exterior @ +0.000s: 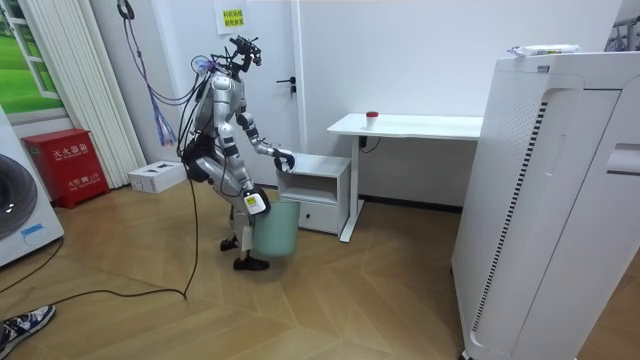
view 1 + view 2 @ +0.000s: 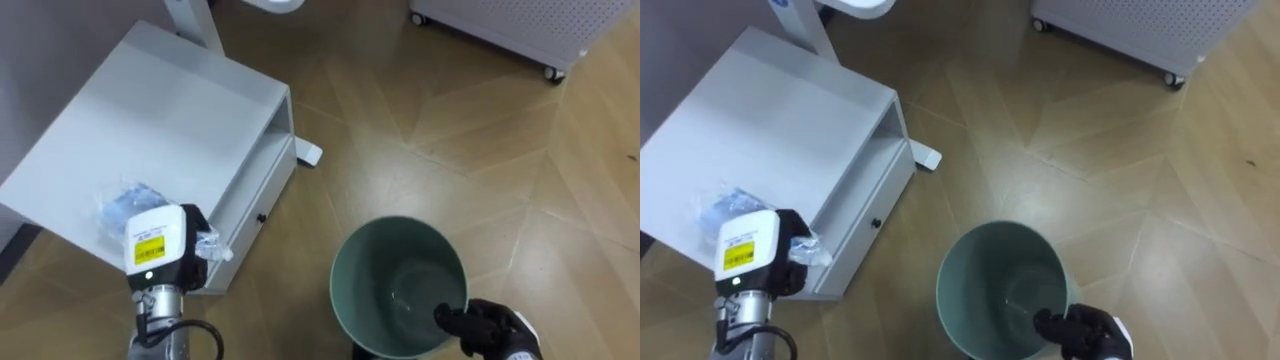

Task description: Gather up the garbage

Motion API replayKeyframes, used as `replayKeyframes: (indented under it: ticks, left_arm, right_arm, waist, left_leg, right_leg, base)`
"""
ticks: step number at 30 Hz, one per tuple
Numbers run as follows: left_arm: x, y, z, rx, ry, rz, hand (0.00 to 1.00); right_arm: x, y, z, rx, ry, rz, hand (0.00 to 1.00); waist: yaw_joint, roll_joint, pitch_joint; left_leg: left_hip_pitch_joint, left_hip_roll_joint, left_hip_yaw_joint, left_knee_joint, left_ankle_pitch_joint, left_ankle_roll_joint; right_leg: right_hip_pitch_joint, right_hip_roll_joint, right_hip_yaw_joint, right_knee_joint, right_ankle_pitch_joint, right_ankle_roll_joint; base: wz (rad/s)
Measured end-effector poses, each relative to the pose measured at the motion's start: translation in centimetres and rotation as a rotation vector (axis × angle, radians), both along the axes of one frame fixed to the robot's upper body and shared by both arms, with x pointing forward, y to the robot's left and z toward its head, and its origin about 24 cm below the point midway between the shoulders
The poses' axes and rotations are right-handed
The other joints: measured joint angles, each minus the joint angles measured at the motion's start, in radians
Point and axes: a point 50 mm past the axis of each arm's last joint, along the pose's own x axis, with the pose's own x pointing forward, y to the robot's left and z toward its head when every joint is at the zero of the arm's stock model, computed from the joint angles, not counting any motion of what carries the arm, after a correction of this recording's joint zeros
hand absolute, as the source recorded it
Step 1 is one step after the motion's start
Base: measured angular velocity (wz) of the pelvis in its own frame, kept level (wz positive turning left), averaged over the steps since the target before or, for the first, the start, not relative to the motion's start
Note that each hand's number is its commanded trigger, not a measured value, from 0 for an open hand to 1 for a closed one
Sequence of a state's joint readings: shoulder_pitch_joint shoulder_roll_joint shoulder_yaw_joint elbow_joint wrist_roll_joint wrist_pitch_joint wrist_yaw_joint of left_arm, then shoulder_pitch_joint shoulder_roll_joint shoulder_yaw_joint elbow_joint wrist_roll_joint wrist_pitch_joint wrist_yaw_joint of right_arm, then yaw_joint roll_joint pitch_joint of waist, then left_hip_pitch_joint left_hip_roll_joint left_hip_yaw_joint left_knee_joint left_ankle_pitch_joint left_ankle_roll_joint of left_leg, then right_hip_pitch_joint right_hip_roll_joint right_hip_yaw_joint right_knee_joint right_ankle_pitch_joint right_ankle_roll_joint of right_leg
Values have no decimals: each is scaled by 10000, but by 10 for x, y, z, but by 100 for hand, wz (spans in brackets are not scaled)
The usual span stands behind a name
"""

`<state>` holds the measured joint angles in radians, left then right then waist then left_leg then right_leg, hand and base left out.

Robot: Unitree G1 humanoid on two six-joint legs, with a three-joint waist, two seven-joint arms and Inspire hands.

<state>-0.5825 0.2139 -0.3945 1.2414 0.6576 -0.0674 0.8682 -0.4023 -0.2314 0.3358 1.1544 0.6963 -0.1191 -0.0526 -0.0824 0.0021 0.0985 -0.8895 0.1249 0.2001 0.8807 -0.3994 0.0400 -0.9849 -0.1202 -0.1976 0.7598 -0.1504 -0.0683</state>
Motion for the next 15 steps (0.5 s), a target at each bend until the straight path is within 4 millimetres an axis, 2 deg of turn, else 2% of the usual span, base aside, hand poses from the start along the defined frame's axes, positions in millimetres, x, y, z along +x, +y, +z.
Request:
replayKeyframes:
  ticks: [6,11,15]
  left_arm:
    - [-3,-12,-6,-514,143,-173,100]
    - [-4,-42,-8,-2270,-88,-544,100]
    - [-7,-65,-8,-3346,-271,-1202,100]
  right_arm:
    - [4,10,3,-265,-404,585,100]
    - [7,25,5,-372,-694,1215,100]
    - [4,46,3,-29,-789,1774,100]
  waist:
    - [-56,-1,-2]
    - [-74,-13,-8]
    - [-62,-39,-25]
  left_leg:
    - [149,-15,72,-182,60,17]
    - [389,-160,196,-321,106,34]
    - [507,-167,190,-336,131,53]
  right_leg:
    - [88,-22,25,-87,-6,23]
    - [216,-156,41,-44,-9,29]
    - [348,-162,39,-151,-4,40]
  base:
    - [0]
    - [1]
    - [0]
